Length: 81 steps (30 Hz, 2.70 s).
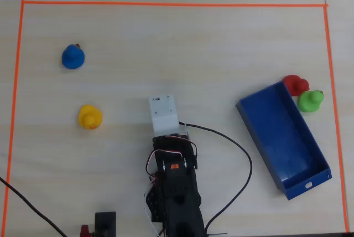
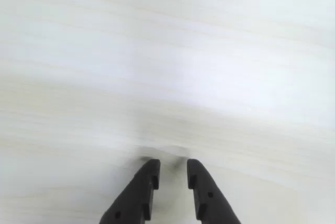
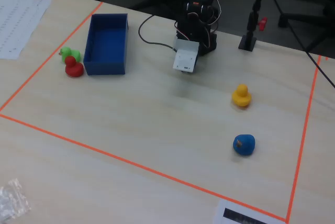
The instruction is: Grasp blue duck and put it into box.
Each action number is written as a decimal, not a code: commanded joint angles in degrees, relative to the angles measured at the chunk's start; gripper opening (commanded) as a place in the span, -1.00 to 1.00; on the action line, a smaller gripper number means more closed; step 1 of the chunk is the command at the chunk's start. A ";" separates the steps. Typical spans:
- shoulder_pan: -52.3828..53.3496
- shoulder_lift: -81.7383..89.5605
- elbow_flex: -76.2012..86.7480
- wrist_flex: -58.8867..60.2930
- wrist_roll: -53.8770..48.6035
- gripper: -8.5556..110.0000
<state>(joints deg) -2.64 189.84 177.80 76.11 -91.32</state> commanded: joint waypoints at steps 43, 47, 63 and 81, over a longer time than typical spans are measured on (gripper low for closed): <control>-0.26 -0.09 0.44 1.05 0.44 -0.78; -0.26 -0.09 0.44 1.05 0.44 -0.78; -0.35 -0.09 0.44 1.14 -0.09 -0.81; -24.17 -71.10 -63.90 -25.66 15.38 -0.48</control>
<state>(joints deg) -25.14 138.16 137.29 51.86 -76.03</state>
